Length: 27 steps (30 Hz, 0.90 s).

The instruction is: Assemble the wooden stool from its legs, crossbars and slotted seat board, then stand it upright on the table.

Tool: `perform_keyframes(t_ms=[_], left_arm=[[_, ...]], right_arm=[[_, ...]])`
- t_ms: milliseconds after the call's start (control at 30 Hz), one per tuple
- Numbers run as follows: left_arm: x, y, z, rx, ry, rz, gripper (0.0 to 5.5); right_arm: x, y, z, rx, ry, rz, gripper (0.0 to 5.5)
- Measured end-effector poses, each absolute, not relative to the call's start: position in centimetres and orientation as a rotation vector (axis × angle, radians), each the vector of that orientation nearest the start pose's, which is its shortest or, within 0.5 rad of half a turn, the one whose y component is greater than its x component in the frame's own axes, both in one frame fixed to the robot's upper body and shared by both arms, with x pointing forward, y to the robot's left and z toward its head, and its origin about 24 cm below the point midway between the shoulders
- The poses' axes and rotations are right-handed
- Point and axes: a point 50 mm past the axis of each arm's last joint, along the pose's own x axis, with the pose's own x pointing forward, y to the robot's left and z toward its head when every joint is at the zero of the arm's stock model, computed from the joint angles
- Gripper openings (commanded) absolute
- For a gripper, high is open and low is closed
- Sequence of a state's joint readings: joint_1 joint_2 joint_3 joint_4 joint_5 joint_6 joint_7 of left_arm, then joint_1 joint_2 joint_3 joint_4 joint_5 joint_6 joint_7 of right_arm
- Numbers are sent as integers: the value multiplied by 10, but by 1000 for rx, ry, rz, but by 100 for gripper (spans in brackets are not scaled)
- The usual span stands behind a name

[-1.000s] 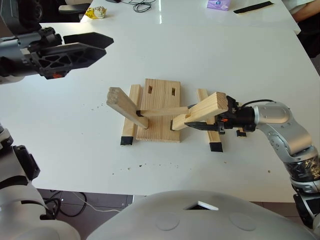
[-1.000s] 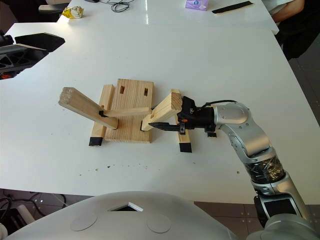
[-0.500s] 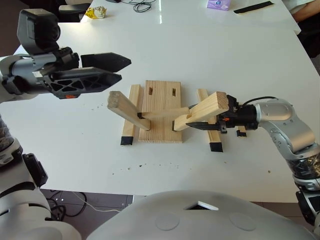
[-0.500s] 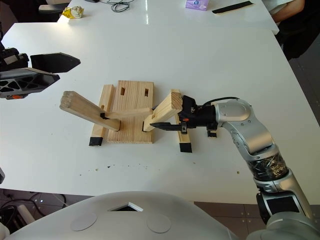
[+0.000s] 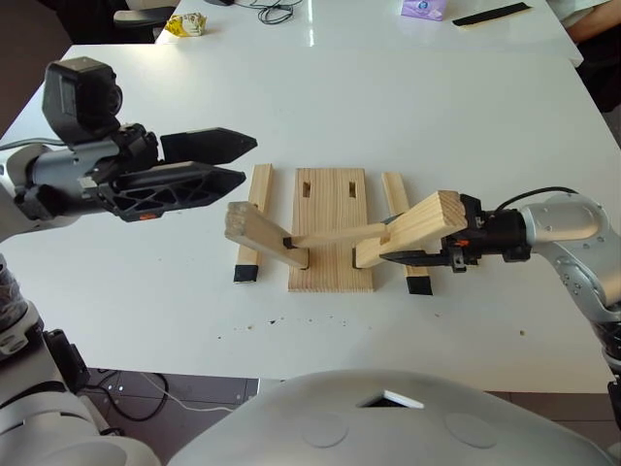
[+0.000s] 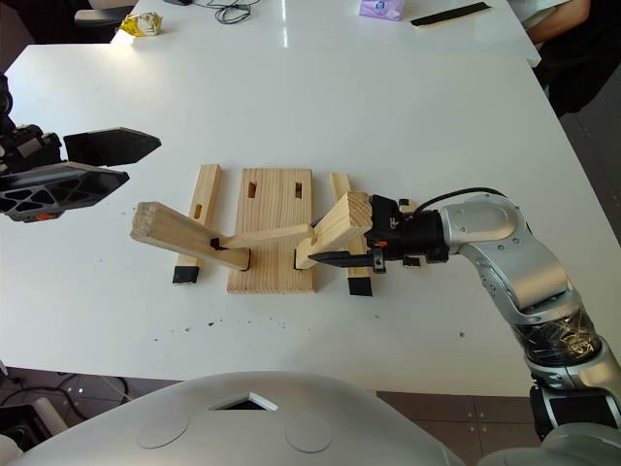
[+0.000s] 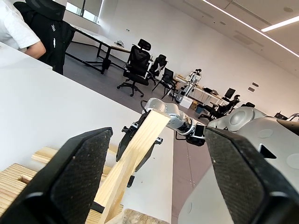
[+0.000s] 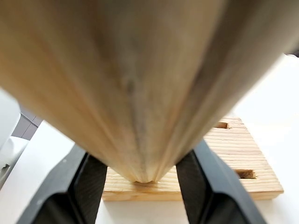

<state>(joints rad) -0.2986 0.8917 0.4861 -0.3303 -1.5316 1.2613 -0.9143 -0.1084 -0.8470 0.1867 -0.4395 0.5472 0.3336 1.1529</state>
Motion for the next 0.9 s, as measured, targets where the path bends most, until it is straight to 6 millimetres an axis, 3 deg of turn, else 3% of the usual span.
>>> perform_keyframes(t_ms=[433, 500, 600, 700, 900], left_arm=[[195, 214, 243, -526, 232, -1470, 365], [194, 210, 238, -542, 259, -1481, 365], [185, 197, 209, -521, 404, -1464, 365], [181, 191, 191, -492, 449, -1436, 365], [188, 191, 190, -479, 420, -1423, 365]], right_arm=[[204, -159, 127, -309, 212, 1511, 204], [204, -159, 127, -309, 212, 1510, 204], [204, -158, 127, -306, 210, 1514, 204], [204, -155, 126, -303, 207, 1528, 204], [206, -155, 126, -301, 209, 1538, 204]])
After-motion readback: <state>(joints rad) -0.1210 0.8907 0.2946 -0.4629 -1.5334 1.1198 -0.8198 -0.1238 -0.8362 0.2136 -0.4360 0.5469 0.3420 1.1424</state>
